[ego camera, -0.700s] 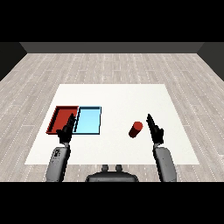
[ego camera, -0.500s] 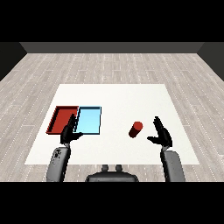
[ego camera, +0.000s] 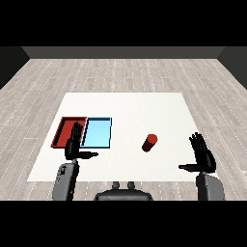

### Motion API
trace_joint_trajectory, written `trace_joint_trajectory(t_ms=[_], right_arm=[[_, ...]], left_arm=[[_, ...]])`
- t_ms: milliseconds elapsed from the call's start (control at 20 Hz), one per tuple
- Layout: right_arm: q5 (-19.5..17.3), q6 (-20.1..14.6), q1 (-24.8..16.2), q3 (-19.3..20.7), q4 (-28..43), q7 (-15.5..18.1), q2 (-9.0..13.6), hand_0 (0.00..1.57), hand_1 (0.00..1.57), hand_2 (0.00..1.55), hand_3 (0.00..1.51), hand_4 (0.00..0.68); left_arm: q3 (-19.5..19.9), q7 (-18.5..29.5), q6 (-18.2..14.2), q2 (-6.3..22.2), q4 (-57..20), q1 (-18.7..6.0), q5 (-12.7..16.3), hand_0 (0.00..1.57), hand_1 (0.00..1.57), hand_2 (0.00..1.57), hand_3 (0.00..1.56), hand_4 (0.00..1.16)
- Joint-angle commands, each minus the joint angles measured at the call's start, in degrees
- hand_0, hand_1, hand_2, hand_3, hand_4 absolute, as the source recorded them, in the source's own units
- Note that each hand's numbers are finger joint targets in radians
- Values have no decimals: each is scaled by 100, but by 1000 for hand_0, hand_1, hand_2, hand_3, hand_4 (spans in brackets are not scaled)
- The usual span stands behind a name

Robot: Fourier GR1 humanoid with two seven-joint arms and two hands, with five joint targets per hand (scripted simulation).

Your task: Pick the red can and put it in the red box

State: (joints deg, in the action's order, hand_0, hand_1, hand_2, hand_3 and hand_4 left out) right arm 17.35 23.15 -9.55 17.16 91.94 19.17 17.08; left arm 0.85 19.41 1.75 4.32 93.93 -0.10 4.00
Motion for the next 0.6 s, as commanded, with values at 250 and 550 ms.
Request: trace_joint_trajectory(t_ms=[250, 550], right_arm=[[-103, 735, 483, 467, -1163, 850, 211, 0, 0, 0, 0, 0], [-214, 894, 79, 557, -916, 1003, -5, 0, 0, 0, 0, 0]], left_arm=[[207, 558, 344, -16, -247, -28, 287, 0, 0, 0, 0, 0], [191, 1387, 529, -59, -686, 323, 111, 0, 0, 0, 0, 0]])
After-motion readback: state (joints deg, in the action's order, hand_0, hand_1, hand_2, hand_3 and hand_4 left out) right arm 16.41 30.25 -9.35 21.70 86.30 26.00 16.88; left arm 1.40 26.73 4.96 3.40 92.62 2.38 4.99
